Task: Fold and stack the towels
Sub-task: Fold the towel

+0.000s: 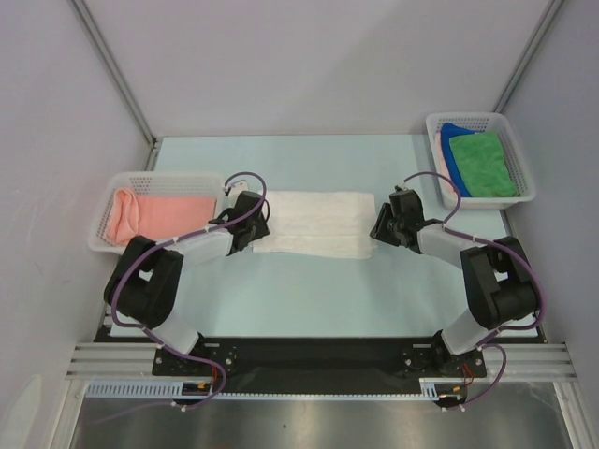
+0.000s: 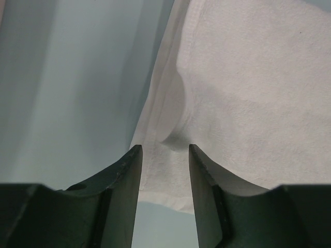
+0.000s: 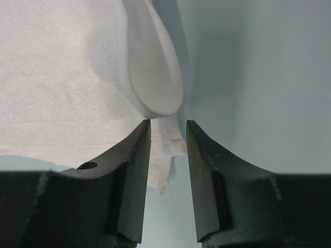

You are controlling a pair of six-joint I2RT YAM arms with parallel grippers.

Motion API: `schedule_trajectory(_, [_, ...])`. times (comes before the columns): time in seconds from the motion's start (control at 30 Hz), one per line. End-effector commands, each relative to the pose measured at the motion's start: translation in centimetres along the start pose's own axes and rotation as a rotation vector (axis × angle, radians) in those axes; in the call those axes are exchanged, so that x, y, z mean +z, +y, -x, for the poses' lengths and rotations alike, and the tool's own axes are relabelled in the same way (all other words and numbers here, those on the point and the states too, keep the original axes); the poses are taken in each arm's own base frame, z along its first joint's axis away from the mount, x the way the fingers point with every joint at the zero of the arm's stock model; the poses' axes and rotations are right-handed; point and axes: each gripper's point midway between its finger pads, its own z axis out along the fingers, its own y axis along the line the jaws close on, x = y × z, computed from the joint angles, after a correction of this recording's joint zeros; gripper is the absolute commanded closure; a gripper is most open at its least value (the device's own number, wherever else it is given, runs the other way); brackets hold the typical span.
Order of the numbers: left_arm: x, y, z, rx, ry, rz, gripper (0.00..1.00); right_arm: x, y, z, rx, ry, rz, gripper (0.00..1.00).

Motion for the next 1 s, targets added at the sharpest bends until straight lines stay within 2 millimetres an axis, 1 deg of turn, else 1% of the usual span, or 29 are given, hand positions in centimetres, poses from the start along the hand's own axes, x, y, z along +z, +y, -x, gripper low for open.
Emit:
schedule_trajectory(0.0, [-0.8,-1.1,1.9,-0.025,-0.058,-0.041,0.53,-0.7,0.9,1.6,0.001,-0.056,0.018,0.61])
schedule_trajectory(0.07, [-0.9,-1.3,2.0,-0.029,-0.06,-0.052,0.53,-1.0,1.0,1.9,0.003,-0.073,0.021,0.61])
schedule_trajectory(0.27, [-0.3,-1.9,2.1,-0.031,-0.053,-0.057,0.46,-1.3,1.6,3.1,-0.008,-0.108,0.034,0.57])
schedule_trajectory(0.3, [-0.3,-1.9,2.2,-0.032,-0.059,-0.059,0.45,-1.3,1.7,3.3,-0.012,-0.113,0.037,0.54])
schedule_trajectory(0.37, [-0.2,-1.9,2.2,-0.032,-0.058,-0.061,0.43,-1.2,1.6,3.4,-0.014,-0.118,0.03,0.53])
schedule_trajectory(0.43, [-0.2,-2.2,2.2,-0.033,-0.059,-0.069,0.43,-0.9,1.5,3.3,-0.017,-0.111,0.029,0.52])
schedule_trajectory(0.47, [-0.1,-2.1,2.1,-0.034,-0.055,-0.064,0.44,-0.9,1.9,3.8,-0.015,-0.13,0.041,0.52])
schedule_trajectory(0.57, [0.1,-2.2,2.1,-0.033,-0.053,-0.063,0.5,-0.5,1.8,3.9,-0.01,-0.136,0.038,0.52])
schedule_trajectory(0.63, [0.3,-2.2,1.9,-0.031,-0.05,-0.064,0.54,-0.4,1.6,3.8,-0.009,-0.141,0.031,0.55])
schedule_trajectory(0.7, [0.6,-2.1,1.6,-0.03,-0.041,-0.056,0.6,-0.2,1.5,3.5,-0.003,-0.139,0.029,0.58])
schedule_trajectory(0.77, [0.7,-2.0,1.5,-0.027,-0.038,-0.055,0.65,0.1,1.1,3.0,-0.003,-0.13,0.021,0.64])
schedule_trajectory(0.83, [0.7,-2.0,1.3,-0.025,-0.034,-0.053,0.69,0.4,0.9,2.7,-0.002,-0.124,0.018,0.68])
schedule_trajectory(0.9, [0.8,-1.8,1.0,-0.02,-0.029,-0.05,0.73,0.7,0.7,2.5,0.002,-0.121,0.014,0.74])
schedule_trajectory(0.93, [0.8,-1.9,1.2,-0.02,-0.033,-0.052,0.77,0.7,0.6,2.5,0.004,-0.119,0.012,0.78])
schedule_trajectory(0.97, [0.8,-1.9,1.4,-0.02,-0.036,-0.05,0.78,0.7,0.6,2.5,0.002,-0.119,0.011,0.83])
